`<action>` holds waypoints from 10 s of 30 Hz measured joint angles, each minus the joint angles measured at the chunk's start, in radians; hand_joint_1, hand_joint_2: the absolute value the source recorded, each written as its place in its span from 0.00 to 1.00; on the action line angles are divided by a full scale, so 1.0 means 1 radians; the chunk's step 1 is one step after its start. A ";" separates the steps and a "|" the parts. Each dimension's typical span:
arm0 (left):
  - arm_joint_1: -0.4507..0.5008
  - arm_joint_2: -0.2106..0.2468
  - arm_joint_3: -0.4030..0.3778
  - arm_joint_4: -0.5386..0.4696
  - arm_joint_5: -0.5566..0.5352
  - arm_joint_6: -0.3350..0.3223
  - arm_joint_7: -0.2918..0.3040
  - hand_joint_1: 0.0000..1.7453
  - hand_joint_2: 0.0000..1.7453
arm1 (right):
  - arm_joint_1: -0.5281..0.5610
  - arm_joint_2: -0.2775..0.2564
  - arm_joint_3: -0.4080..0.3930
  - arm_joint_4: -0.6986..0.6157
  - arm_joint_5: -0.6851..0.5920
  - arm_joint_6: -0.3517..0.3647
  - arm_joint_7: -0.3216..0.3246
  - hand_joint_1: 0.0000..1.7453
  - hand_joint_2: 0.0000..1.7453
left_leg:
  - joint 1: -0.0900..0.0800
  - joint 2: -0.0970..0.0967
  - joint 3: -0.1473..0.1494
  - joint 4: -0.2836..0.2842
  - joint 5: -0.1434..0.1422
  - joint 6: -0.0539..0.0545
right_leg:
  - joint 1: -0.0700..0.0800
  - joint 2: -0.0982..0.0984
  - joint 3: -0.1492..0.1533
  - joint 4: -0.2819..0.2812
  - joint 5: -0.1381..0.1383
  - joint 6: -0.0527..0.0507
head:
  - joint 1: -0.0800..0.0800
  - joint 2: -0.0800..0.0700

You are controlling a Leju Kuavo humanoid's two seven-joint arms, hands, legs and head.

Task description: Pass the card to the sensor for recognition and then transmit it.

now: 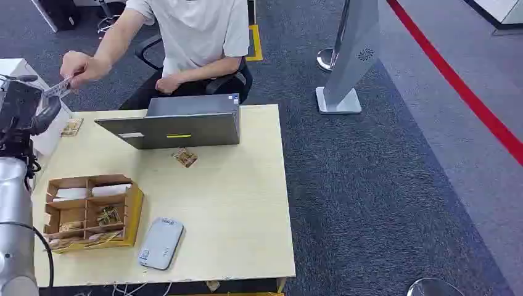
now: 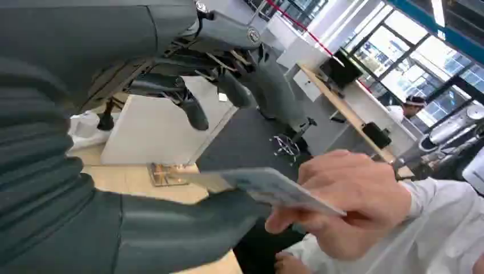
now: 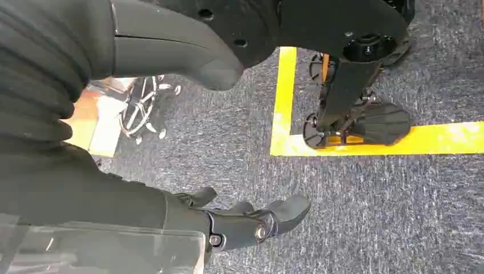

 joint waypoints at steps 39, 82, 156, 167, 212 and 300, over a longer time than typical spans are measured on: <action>0.179 0.000 -0.001 -0.124 0.061 -0.100 -0.124 1.00 1.00 | 0.005 0.000 -0.051 0.000 0.018 0.010 -0.015 0.00 1.00 | 0.000 0.001 0.000 0.000 0.000 0.000 | 0.000 0.001 -0.001 0.000 0.000 0.000 | 0.000 0.000; 0.748 -0.082 -0.170 -0.531 -0.338 0.115 -0.026 1.00 1.00 | 0.018 0.000 -0.160 0.000 0.029 -0.010 -0.020 0.00 1.00 | 0.000 0.002 -0.001 0.000 -0.002 0.002 | 0.000 0.000 -0.002 -0.001 -0.001 0.000 | 0.000 0.000; 0.965 0.002 -0.612 -0.803 -0.855 0.336 0.183 1.00 1.00 | 0.018 0.013 -0.289 0.000 0.071 -0.016 -0.029 0.00 1.00 | 0.000 0.001 -0.002 0.000 -0.003 0.002 | 0.000 0.000 -0.002 -0.001 -0.002 0.001 | 0.000 0.000; 0.911 -0.015 -0.660 -0.779 -0.882 0.306 0.209 1.00 1.00 | 0.018 0.012 -0.314 0.000 0.058 -0.014 -0.028 0.00 1.00 | 0.000 0.001 -0.002 0.000 -0.003 0.002 | 0.000 0.000 -0.002 -0.001 -0.002 0.001 | 0.000 0.000; 1.097 0.096 -0.517 -0.866 -0.868 0.378 0.302 1.00 1.00 | 0.029 0.011 -0.370 0.000 0.129 -0.016 -0.019 0.00 1.00 | 0.000 0.000 -0.002 -0.001 -0.004 0.000 | 0.000 -0.001 -0.001 -0.001 -0.004 -0.001 | 0.000 0.000; -0.083 0.077 -0.418 -0.066 -1.025 0.327 0.356 0.00 1.00 | -0.007 0.011 -0.395 0.000 0.393 0.052 -0.005 0.00 1.00 | 0.000 0.001 -0.005 0.000 0.002 0.001 | 0.000 0.001 -0.006 0.000 0.002 -0.002 | -0.001 0.000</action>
